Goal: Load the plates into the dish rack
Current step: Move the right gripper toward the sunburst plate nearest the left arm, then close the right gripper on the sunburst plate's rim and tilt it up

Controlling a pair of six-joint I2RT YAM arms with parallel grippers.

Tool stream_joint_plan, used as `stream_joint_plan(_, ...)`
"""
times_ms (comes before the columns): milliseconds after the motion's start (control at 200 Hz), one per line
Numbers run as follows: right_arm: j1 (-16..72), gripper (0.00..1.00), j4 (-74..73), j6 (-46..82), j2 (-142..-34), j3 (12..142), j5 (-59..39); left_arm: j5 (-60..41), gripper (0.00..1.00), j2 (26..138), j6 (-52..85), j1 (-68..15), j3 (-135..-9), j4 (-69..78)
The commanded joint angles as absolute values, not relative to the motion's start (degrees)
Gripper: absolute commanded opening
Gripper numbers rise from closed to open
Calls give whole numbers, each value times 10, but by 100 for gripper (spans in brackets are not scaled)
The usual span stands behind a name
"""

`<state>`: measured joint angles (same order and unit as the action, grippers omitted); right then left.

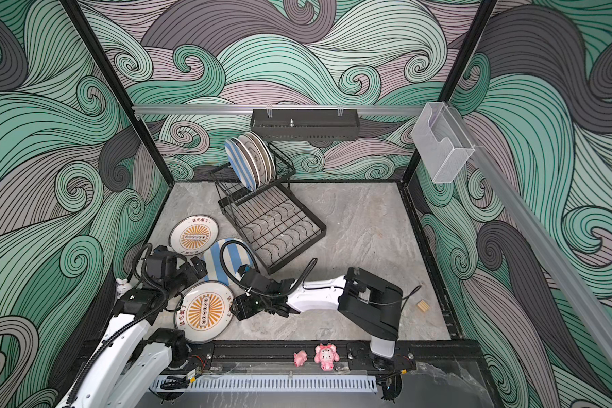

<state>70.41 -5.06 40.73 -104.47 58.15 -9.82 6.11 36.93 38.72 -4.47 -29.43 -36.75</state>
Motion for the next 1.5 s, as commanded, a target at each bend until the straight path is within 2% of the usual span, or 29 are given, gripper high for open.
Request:
stream_joint_plan(0,708,67,-50,408,-1061,613,-87,89,99,375,399,-13,-284,-366)
stream_joint_plan(325,700,66,-8,383,-1130,676,-92,14,99,361,421,31,-244,-324)
stream_joint_plan(771,686,60,-14,388,-1176,699,-122,0,99,355,417,33,-242,-318)
stream_joint_plan(976,685,50,-7,394,-1189,711,-127,-2,99,355,416,33,-243,-318)
stream_joint_plan(1496,664,17,-53,432,-1186,678,-143,-24,99,352,410,33,-247,-314)
